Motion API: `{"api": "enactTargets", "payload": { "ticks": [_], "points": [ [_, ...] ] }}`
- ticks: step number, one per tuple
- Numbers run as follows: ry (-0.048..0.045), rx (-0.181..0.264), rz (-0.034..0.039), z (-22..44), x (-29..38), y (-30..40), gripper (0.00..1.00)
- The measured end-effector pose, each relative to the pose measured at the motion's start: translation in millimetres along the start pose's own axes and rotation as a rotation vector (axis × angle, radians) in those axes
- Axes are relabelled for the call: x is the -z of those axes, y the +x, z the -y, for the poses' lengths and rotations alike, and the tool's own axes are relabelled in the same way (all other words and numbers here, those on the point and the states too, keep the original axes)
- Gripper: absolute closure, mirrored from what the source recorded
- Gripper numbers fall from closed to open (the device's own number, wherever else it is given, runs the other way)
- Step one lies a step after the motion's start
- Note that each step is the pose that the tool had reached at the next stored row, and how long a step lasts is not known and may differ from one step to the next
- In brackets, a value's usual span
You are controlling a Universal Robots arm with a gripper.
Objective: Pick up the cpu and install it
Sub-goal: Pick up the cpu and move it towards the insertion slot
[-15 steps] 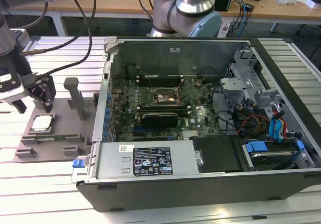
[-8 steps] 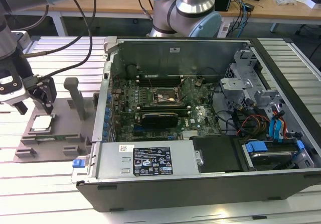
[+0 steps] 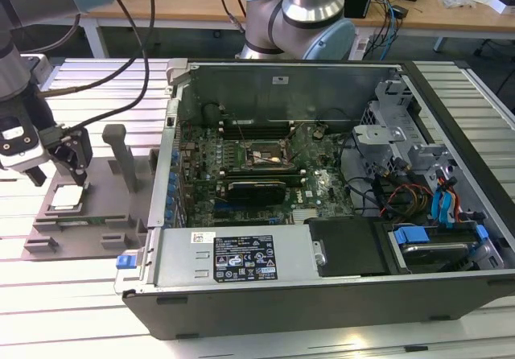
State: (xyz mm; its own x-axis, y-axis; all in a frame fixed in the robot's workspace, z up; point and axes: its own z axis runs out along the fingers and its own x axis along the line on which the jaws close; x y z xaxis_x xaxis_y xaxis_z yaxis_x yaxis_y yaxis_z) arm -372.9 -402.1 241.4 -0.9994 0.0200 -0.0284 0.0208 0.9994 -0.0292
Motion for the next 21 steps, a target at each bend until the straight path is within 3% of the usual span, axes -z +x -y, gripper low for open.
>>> {"api": "enactTargets", "payload": {
  "ticks": [8, 11, 12, 14, 16, 21],
  "points": [
    [-0.0001, 0.000, 0.0000, -0.2, -5.6, 0.2, 0.32],
    [0.0000, 0.000, -0.0001, -0.2, -11.6, 0.4, 0.32],
    [-0.0017, 0.000, -0.0001, 1.3, -13.1, 0.5, 0.32],
    [-0.0168, -0.001, -0.0003, 3.7, -14.4, 1.1, 0.32],
    [-0.0236, -0.001, -0.0003, 5.5, -16.7, 2.1, 0.32],
    [-0.0236, -0.001, -0.0006, 5.6, -24.7, 7.6, 0.32]
  ]
}}
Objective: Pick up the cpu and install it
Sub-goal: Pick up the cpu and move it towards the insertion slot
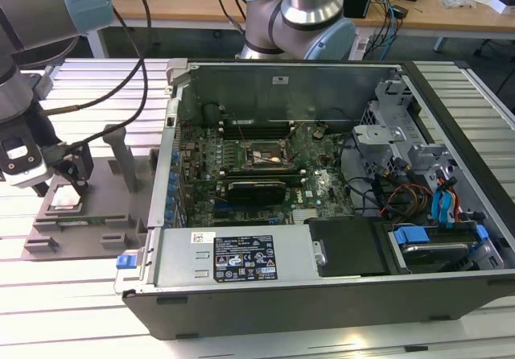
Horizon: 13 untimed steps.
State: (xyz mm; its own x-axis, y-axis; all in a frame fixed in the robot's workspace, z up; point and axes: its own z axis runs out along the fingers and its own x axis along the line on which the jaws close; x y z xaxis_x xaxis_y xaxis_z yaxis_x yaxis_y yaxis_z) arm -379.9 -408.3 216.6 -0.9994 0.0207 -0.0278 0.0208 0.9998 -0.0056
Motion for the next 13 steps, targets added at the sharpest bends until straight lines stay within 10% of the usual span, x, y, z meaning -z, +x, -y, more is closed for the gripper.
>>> {"api": "enactTargets", "payload": {
  "ticks": [13],
  "points": [
    [-0.0001, 0.003, 0.0002, -7.4, -21.1, 4.6, 0.32]
  ]
}}
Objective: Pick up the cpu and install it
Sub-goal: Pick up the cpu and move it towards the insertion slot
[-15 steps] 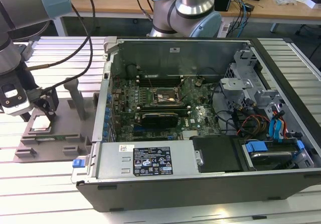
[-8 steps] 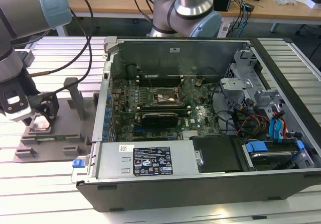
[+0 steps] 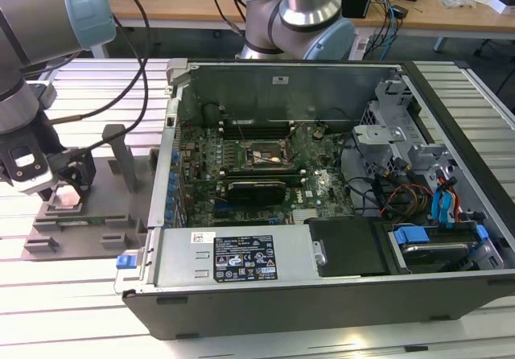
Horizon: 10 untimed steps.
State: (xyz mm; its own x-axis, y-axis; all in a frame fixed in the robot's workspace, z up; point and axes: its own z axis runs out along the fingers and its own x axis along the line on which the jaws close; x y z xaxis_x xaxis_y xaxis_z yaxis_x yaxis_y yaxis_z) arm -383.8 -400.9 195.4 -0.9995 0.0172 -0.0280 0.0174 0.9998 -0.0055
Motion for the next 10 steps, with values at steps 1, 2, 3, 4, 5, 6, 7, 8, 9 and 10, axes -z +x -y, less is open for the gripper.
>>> {"api": "enactTargets", "payload": {
  "ticks": [1, 2, 3, 4, 5, 6, 7, 8, 9, 10],
  "points": [
    [0.0001, 0.000, 0.0000, -0.1, -1.0, 0.2, 0.32],
    [0.0001, 0.000, -0.0001, -0.2, -2.1, 0.5, 0.32],
    [0.0001, 0.002, -0.0002, -0.3, -3.8, 1.4, 0.32],
    [-0.0002, 0.004, 0.0001, -0.4, -5.2, 2.2, 0.32],
    [-0.0002, 0.006, 0.0001, -0.4, -5.9, 2.6, 0.32],
    [-0.0001, 0.006, -0.0001, -0.4, -6.9, 2.9, 0.32],
    [0.0000, 0.006, -0.0003, -0.4, -7.1, 3.0, 0.32],
    [0.0000, 0.006, -0.0002, -0.4, -7.2, 2.9, 0.32],
    [-0.0001, 0.006, 0.0000, -0.4, -7.4, 2.9, 0.32],
    [-0.0001, 0.006, -0.0001, -0.4, -7.4, 2.9, 0.32]
  ]
}}
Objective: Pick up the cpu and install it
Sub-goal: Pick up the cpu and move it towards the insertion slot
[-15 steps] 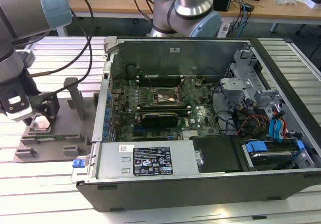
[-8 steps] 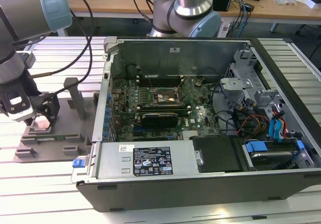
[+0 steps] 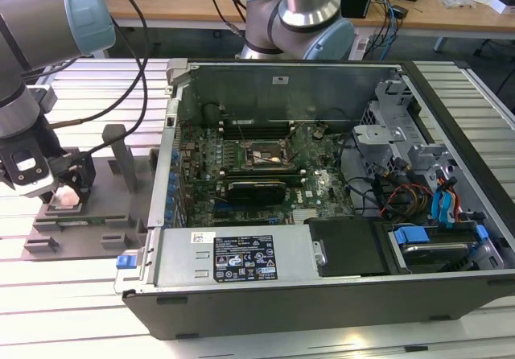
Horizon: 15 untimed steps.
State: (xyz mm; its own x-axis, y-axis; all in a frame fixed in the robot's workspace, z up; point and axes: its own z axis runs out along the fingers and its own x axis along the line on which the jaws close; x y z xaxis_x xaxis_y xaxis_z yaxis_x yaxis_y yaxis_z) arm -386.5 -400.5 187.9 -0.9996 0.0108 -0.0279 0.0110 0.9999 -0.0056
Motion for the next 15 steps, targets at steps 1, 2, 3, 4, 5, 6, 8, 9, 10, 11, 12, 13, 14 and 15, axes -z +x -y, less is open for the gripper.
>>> {"api": "enactTargets", "payload": {
  "ticks": [1, 2, 3, 4, 5, 6, 8, 9, 10, 11, 12, 13, 14, 15],
  "points": [
    [0.0000, 0.000, 0.0001, 0.0, -0.1, 0.0, 0.32],
    [0.0000, 0.000, 0.0001, 0.0, -0.1, 0.0, 0.32],
    [0.0000, 0.000, 0.0000, 0.0, -0.2, 0.0, 0.32],
    [0.0000, 0.000, 0.0000, 0.0, -0.2, 0.0, 0.32],
    [0.0000, 0.000, 0.0001, 0.0, -0.2, 0.0, 0.40],
    [0.0000, 0.000, 0.0000, 0.0, -0.2, 0.0, 0.40],
    [0.0000, 0.000, 0.0000, 0.0, -0.4, 0.0, 0.45],
    [0.0000, 0.000, 0.0000, 0.0, -0.4, 0.0, 0.45],
    [0.0001, 0.000, 0.0000, 0.0, -0.5, 0.0, 0.45],
    [0.0000, 0.000, 0.0000, 0.0, -0.5, 0.0, 0.45],
    [0.0000, 0.000, 0.0000, 0.0, -0.6, 0.0, 0.45],
    [0.0000, 0.000, 0.0000, 0.0, -0.6, 0.0, 0.45],
    [0.0000, 0.000, 0.0000, 0.0, -0.6, 0.0, 0.45],
    [0.0001, 0.000, 0.0000, 0.0, -0.7, 0.0, 0.45]
  ]
}}
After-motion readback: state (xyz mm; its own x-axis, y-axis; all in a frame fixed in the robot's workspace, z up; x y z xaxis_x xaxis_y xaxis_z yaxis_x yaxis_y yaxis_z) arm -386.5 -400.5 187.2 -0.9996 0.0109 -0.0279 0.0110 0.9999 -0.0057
